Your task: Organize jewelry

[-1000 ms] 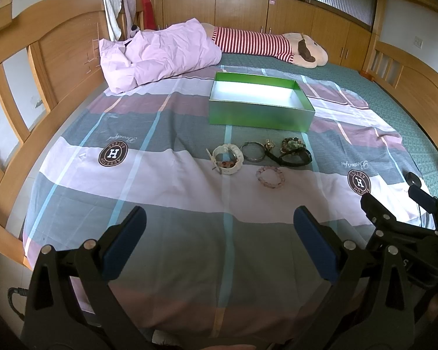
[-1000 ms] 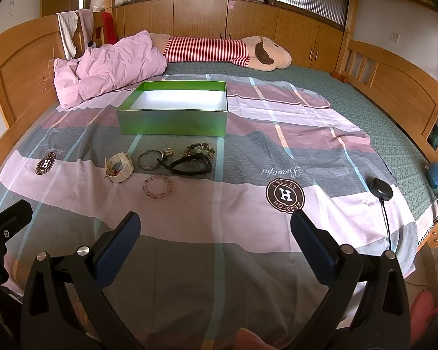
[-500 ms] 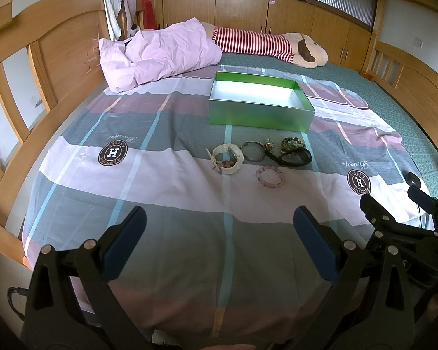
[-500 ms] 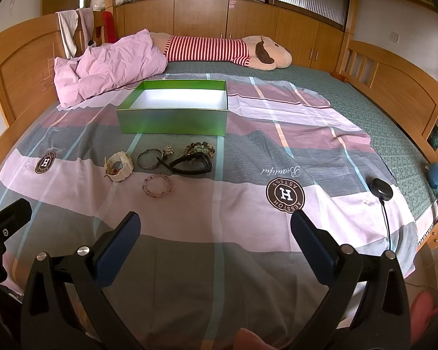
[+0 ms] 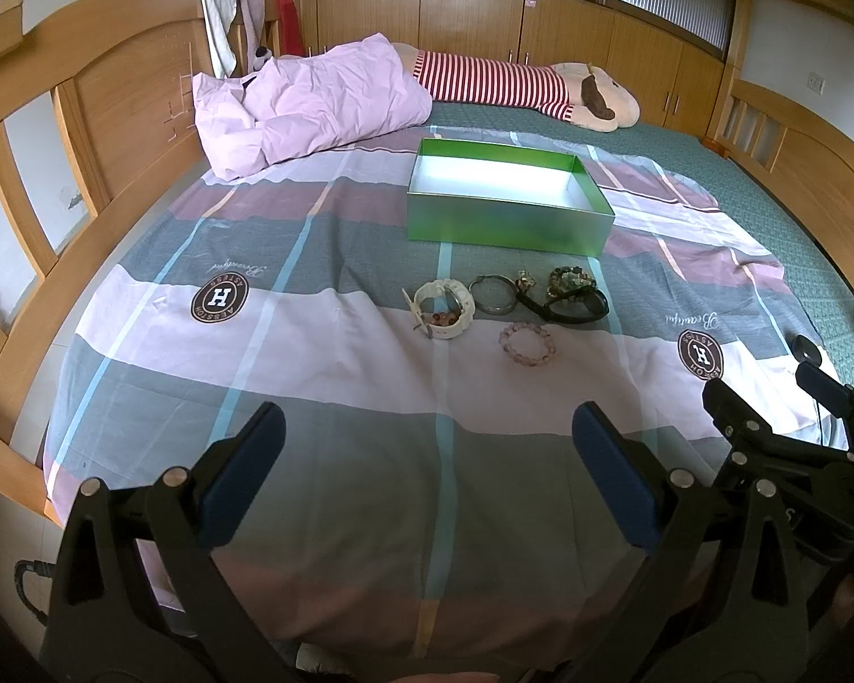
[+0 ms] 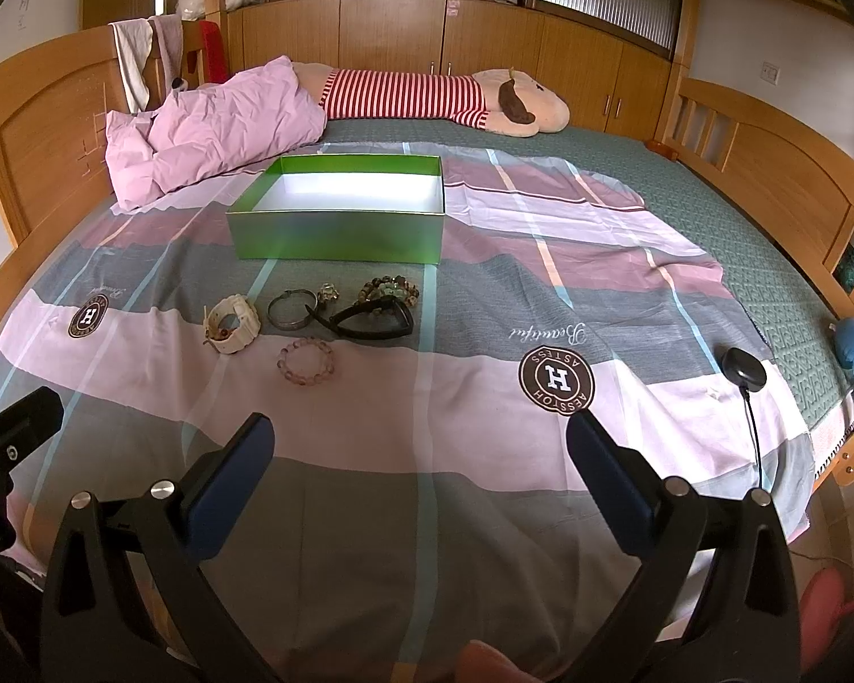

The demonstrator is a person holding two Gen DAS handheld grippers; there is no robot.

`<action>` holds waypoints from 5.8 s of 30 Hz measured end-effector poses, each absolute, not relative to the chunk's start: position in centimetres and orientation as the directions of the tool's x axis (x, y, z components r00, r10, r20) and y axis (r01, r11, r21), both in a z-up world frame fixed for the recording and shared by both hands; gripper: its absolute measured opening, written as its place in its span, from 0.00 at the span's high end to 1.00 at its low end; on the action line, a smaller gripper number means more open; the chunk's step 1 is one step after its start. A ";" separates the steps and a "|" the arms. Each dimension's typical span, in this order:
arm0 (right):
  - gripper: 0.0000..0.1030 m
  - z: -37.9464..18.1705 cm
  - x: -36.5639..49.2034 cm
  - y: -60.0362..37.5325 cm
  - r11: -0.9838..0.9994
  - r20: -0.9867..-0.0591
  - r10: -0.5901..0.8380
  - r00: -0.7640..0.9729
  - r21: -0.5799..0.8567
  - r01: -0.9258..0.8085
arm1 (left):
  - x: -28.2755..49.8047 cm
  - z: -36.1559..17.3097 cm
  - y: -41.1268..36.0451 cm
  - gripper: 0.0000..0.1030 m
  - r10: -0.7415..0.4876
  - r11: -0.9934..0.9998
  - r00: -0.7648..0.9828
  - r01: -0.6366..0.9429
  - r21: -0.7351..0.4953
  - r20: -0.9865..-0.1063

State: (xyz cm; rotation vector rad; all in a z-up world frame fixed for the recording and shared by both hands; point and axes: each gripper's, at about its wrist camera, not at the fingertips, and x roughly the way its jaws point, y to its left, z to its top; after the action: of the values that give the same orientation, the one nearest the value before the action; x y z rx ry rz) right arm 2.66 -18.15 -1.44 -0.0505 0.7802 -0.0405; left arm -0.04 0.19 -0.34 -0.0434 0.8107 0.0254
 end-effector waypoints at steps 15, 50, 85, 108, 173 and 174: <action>0.02 -1.4 2.7 -18.1 0.998 -0.701 -0.058 0.710 -0.064 0.018 | 0.0 -0.3 0.2 0.03 0.005 0.999 0.689 -0.039 -0.030 -0.725; 0.02 2.7 2.7 -19.1 1.000 -0.630 -0.012 0.777 0.000 0.016 | 0.9 3.1 1.0 0.03 0.090 0.996 0.742 -0.057 0.072 -0.664; 0.06 -5.3 18.9 -16.2 0.979 -0.748 0.048 0.662 -0.098 -0.181 | 17.3 -6.1 3.6 0.03 -0.048 0.998 0.650 -0.001 -0.065 -0.758; 0.70 -14.1 24.3 -17.7 0.970 -0.895 0.012 0.446 -0.098 -0.223 | 18.8 -10.0 2.8 0.18 -0.013 1.000 0.551 0.008 -0.011 -0.834; 0.28 -5.7 17.1 -19.7 0.965 -0.842 0.102 0.529 -0.046 -0.260 | 15.1 -10.0 1.2 0.91 -0.135 0.988 0.525 0.132 -0.077 -0.840; 0.28 -5.8 17.0 -19.4 0.963 -0.843 0.100 0.529 -0.051 -0.263 | 15.2 -10.4 1.2 0.91 -0.133 0.989 0.518 0.129 -0.077 -0.845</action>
State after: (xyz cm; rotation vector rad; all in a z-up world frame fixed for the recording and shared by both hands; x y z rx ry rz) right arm 17.04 -19.44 -5.82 -0.1797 0.9915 0.2183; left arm 15.17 1.23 -10.36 -0.0045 1.0146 -0.1574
